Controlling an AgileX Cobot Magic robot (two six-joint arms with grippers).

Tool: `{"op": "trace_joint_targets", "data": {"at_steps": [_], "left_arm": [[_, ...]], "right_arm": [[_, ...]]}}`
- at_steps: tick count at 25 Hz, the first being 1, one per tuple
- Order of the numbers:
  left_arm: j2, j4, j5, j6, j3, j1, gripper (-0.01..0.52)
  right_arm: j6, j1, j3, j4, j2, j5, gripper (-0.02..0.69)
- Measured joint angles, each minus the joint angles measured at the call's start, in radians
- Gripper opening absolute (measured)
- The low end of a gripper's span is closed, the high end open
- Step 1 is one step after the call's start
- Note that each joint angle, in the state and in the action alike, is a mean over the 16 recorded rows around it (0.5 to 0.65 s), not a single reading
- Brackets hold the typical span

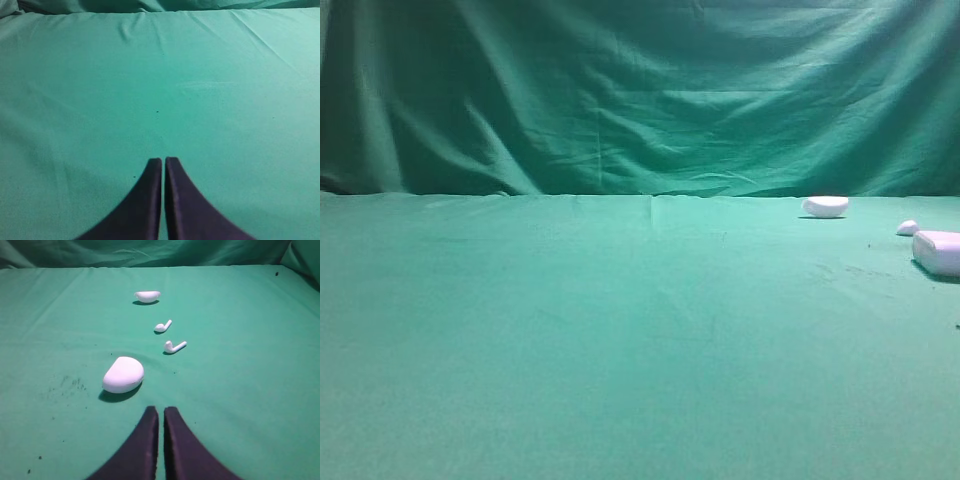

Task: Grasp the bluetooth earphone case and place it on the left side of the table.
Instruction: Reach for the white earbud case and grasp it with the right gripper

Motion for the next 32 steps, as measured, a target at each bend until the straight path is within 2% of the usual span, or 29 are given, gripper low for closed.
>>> {"op": "trace_joint_targets", "data": {"at_steps": [24, 28, 32], "left_arm": [[0.0, 0.0, 0.0, 0.0, 0.0, 0.0, 0.0], [0.0, 0.0, 0.0, 0.0, 0.0, 0.0, 0.0], [0.0, 0.0, 0.0, 0.0, 0.0, 0.0, 0.0]], "right_arm": [[-0.018, 0.0, 0.001, -0.049, 0.0, -0.007, 0.0], [-0.024, 0.0, 0.002, -0.096, 0.0, -0.07, 0.0], [-0.009, 0.0, 0.002, -0.133, 0.0, -0.207, 0.0]]}}
